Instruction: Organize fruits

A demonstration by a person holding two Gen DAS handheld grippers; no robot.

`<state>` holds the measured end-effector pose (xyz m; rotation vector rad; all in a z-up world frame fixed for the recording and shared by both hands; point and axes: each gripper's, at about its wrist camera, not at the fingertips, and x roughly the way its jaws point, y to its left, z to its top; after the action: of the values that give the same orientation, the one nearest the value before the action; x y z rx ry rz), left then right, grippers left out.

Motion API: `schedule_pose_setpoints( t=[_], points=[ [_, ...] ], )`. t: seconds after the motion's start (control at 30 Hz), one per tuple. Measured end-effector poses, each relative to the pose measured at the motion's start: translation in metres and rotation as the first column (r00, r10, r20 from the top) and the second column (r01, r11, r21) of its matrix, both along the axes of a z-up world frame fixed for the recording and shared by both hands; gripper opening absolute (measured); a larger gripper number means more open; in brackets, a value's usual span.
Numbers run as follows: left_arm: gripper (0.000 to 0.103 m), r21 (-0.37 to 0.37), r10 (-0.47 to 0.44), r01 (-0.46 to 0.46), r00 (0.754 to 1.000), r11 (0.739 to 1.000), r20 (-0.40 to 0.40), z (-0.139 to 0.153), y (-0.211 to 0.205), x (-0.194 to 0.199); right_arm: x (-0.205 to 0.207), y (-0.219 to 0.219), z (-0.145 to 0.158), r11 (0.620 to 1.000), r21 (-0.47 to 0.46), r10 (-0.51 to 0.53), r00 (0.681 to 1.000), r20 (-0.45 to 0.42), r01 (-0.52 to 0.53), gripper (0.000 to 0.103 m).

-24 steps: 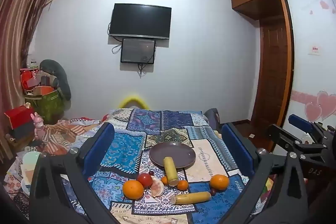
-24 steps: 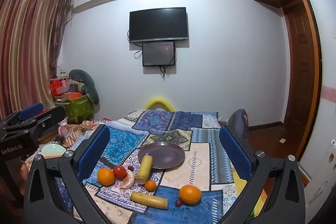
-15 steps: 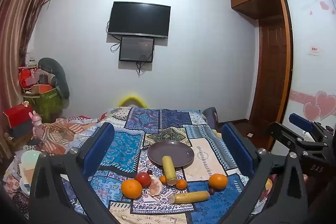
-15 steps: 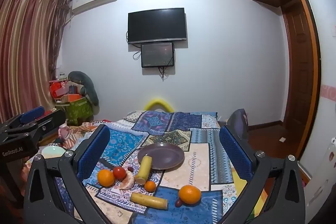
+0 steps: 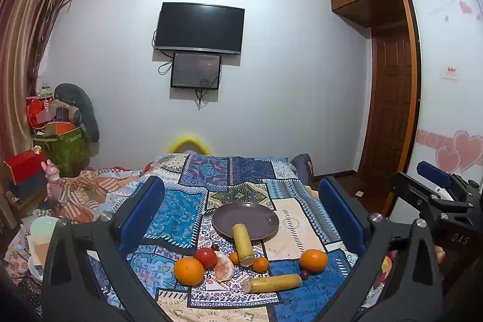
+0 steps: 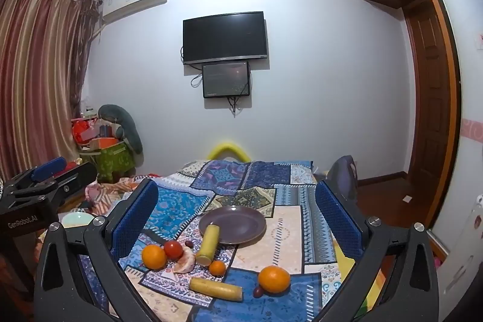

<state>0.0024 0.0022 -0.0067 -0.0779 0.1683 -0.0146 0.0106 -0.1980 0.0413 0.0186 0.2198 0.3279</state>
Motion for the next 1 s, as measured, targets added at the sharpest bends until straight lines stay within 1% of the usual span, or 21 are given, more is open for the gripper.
schedule_pose_setpoints(
  t=[1.0],
  points=[
    [0.103,0.016,-0.008,0.007,1.000,1.000,0.009,0.0081,-0.0076,-0.0028,-0.0054,0.0007,0.0057,1.000,0.007,0.006,1.000,0.006,-0.006,0.103]
  ],
)
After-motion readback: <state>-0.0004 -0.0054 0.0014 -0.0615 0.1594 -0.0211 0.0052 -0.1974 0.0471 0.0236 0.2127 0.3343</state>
